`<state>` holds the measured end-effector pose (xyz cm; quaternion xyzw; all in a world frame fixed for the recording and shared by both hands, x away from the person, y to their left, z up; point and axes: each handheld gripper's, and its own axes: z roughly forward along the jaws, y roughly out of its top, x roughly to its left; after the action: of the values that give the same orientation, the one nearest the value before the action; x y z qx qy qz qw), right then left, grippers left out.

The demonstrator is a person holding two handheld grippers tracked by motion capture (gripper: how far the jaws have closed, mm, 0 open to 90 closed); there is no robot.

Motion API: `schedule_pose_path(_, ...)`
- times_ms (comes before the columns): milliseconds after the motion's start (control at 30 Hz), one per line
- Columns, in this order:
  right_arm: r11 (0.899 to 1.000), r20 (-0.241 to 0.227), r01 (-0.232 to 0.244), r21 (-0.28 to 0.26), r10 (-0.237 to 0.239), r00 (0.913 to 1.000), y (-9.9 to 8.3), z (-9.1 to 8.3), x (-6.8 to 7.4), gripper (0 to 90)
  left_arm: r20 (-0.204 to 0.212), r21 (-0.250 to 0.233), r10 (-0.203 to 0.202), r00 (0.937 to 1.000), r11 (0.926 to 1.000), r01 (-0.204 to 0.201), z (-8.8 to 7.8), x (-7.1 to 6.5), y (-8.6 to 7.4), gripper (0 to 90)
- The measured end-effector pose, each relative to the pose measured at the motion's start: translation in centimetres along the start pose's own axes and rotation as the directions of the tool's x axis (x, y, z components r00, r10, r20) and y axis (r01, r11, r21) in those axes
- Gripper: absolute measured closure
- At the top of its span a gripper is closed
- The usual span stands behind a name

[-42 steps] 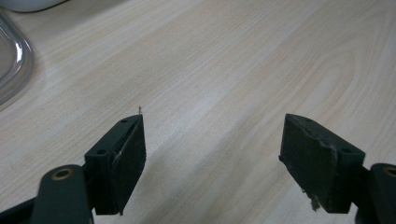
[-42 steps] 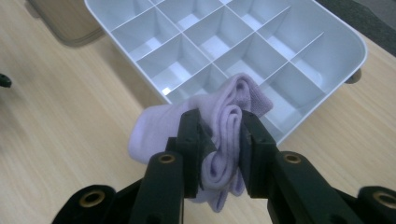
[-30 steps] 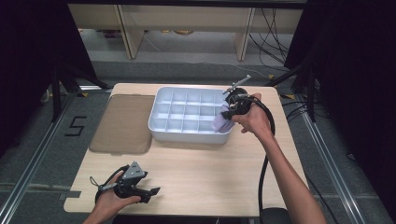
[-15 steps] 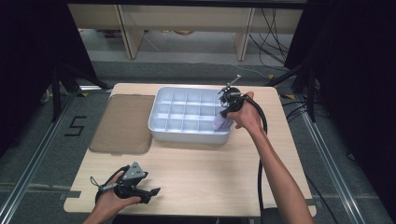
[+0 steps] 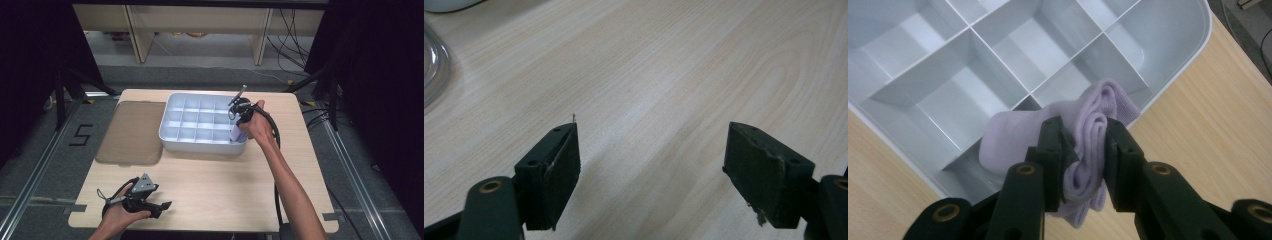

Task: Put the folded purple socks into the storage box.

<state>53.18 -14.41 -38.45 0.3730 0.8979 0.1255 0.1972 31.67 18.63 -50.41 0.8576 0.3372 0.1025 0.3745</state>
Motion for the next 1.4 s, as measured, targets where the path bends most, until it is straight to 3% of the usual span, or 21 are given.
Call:
schedule_pose_path(67, 1.000, 0.009, 0.009, 0.012, -0.010, 0.9999, -0.1, 0.4, 0.2, 72.9, 0.001, 0.001, 0.006, 1.0000, 1.0000, -0.006, 0.0, 0.0, 0.0, 22.2)
schedule_pose_path(133, 1.000, 0.017, 0.022, 0.018, -0.023, 0.9996, -0.1, 0.7, 0.5, 72.9, 0.006, -0.001, -0.014, 0.9999, 0.9999, 0.014, 0.1, -0.1, 0.0, 22.2)
schedule_pose_path(233, 0.998, 0.043, 0.065, 0.024, -0.066, 0.9969, -0.2, 1.0, 0.6, 72.8, 0.002, -0.005, -0.020, 0.9998, 0.9998, 0.020, 0.2, -0.1, 0.0, 22.2)
schedule_pose_path(333, 0.997, 0.049, 0.068, 0.030, -0.069, 0.9964, -0.2, 1.1, 0.8, 72.7, 0.006, -0.001, -0.022, 0.9997, 0.9998, 0.022, 0.1, -0.1, 0.0, 22.2)
schedule_pose_path(367, 0.996, 0.047, 0.085, 0.026, -0.086, 0.9951, -0.2, 1.2, 0.8, 72.7, 0.004, -0.003, -0.022, 0.9998, 0.9998, 0.022, 0.1, -0.1, 0.0, 22.2)
schedule_pose_path(500, 0.997, 0.045, 0.070, 0.031, -0.071, 0.9965, -0.3, 1.7, 1.3, 72.7, 0.018, -0.005, -0.017, 0.9997, 0.9998, 0.017, 0.2, -0.2, -0.1, 22.2)
schedule_pose_path(533, 0.996, 0.040, 0.090, 0.028, -0.091, 0.9951, -0.4, 1.9, 1.3, 72.7, 0.017, -0.005, -0.016, 0.9997, 0.9998, 0.017, 0.2, -0.2, -0.1, 22.2)
schedule_pose_path(633, 0.997, 0.022, 0.068, 0.029, -0.068, 0.9974, -0.6, 2.4, 1.6, 72.5, 0.000, -0.003, -0.022, 0.9998, 0.9998, 0.022, 0.2, -0.1, -0.1, 22.2)
schedule_pose_path(800, 0.996, -0.009, 0.088, 0.030, -0.088, 0.9961, -1.0, 3.0, 1.8, 70.0, 0.001, 0.003, -0.014, 0.9999, 0.9999, 0.014, 0.2, -0.1, -0.1, 22.2)
schedule_pose_path(867, 0.997, -0.019, 0.080, 0.021, -0.079, 0.9967, -1.2, 3.2, 1.9, 65.1, 0.005, 0.005, -0.016, 0.9999, 0.9999, 0.016, 0.2, -0.1, -0.1, 22.2)
schedule_pose_path(933, 0.999, -0.038, 0.037, 0.005, -0.037, 0.9986, -1.3, 3.1, 1.6, 59.5, 0.003, 0.007, -0.007, 1.0000, 1.0000, 0.007, 0.2, -0.1, -0.1, 22.2)
schedule_pose_path(967, 1.000, -0.051, 0.021, -0.010, -0.021, 0.9985, -1.4, 2.7, 1.4, 59.2, 0.003, 0.008, 0.011, 0.9999, 0.9999, -0.011, 0.2, 0.0, -0.1, 22.2)
schedule_pose_path(1033, 0.999, -0.062, -0.005, -0.032, 0.003, 0.9981, -1.3, 1.7, 1.0, 57.2, 0.005, 0.002, -0.022, 0.9998, 0.9998, 0.022, 0.3, -0.1, -0.1, 22.2)
schedule_pose_path(1067, 0.999, -0.065, -0.014, -0.042, 0.011, 0.9978, -1.3, 1.3, 0.8, 56.5, -0.005, 0.015, -0.006, 1.0000, 0.9999, 0.007, 0.3, 0.0, -0.1, 22.2)
schedule_pose_path(1133, 0.994, -0.093, -0.053, -0.092, 0.045, 0.9947, -1.2, 0.2, 0.3, 60.5, -0.005, 0.015, -0.003, 1.0000, 0.9999, 0.003, 0.3, 0.0, -0.1, 22.2)
schedule_pose_path(1167, 0.992, -0.103, -0.071, -0.107, 0.060, 0.9929, -1.1, -0.2, 0.1, 67.1, -0.002, 0.015, -0.006, 1.0000, 0.9999, 0.006, 0.3, 0.0, -0.1, 22.2)
schedule_pose_path(1233, 0.991, -0.097, -0.055, -0.121, 0.043, 0.9943, -1.0, -0.6, -0.2, 77.2, -0.003, 0.020, 0.016, 0.9999, 0.9997, -0.016, 0.3, 0.0, -0.1, 22.2)
schedule_pose_path(1400, 0.997, -0.118, -0.026, -0.066, 0.018, 0.9929, -1.0, 1.1, 0.2, 81.3, 0.009, 0.012, -0.008, 0.9999, 0.9999, 0.008, 0.4, -0.2, -0.1, 22.2)
